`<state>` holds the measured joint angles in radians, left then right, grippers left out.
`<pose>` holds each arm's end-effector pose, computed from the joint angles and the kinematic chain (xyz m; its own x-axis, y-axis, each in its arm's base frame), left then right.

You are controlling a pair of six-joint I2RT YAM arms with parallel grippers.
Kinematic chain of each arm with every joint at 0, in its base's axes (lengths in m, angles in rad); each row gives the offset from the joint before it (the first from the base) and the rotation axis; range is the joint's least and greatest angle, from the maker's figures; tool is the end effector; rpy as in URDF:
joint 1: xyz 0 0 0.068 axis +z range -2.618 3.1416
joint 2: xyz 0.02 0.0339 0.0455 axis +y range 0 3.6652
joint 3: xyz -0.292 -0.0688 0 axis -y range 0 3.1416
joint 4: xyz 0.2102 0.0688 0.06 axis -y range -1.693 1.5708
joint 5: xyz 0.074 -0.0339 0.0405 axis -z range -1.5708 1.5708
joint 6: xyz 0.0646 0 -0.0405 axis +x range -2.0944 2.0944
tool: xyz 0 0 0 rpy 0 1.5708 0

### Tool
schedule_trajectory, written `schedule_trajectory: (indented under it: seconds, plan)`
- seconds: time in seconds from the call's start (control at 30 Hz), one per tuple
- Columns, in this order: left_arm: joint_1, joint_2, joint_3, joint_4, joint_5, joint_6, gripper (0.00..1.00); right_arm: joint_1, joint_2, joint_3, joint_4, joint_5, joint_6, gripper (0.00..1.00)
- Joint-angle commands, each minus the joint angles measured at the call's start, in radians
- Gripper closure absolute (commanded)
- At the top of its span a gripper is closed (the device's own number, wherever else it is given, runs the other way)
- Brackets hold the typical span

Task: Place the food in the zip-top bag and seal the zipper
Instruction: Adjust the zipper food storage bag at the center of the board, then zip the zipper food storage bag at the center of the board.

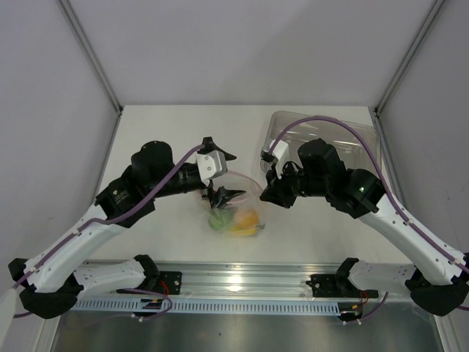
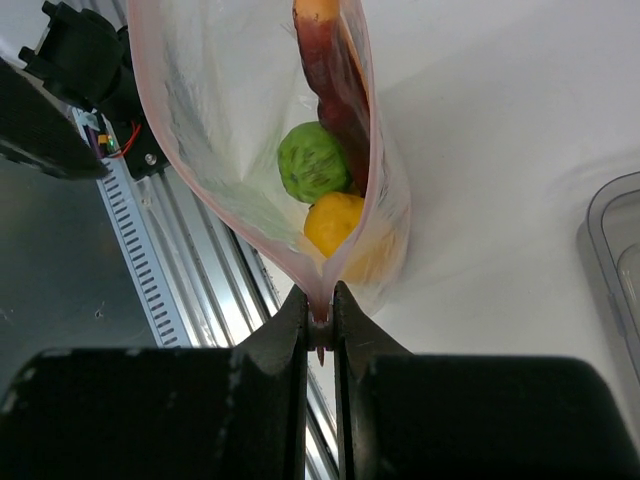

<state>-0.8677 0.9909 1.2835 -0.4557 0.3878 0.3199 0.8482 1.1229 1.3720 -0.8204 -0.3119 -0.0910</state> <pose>0.0952 -0.1500 0.4541 0.1983 0.2163 -0.9560 0.9324 0.2590 0.2520 0.1150 0.1605 0.4134 -0.2757 -0.4435 -0.8528 -0.9135 0.3971 0.0888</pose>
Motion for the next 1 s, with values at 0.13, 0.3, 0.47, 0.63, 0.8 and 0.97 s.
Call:
schedule_trajectory:
  seconds: [0.13, 0.3, 0.47, 0.63, 0.8, 0.97]
  plan:
    - [-0.005, 0.061, -0.012, 0.046, 0.141, 0.202, 0.13, -0.014, -0.028, 0.001, 0.032, -0.036, -0.019, 1.00]
    - [-0.007, 0.086, -0.015, 0.023, 0.267, 0.180, 0.13, -0.026, -0.028, -0.005, 0.030, -0.046, -0.023, 1.00]
    - [-0.010, 0.158, 0.011, -0.027, 0.267, 0.176, 0.13, -0.029, -0.031, -0.013, 0.036, -0.058, -0.024, 1.00]
    - [-0.010, 0.198, 0.008, -0.026, 0.232, 0.205, 0.13, -0.032, -0.029, -0.013, 0.038, -0.072, -0.024, 1.00]
    - [-0.008, 0.235, 0.028, -0.032, 0.218, 0.226, 0.13, -0.031, -0.028, -0.013, 0.029, -0.072, -0.030, 1.00]
    - [0.001, 0.265, 0.074, -0.084, 0.206, 0.234, 0.17, -0.032, -0.025, -0.010, 0.021, -0.059, -0.036, 1.00]
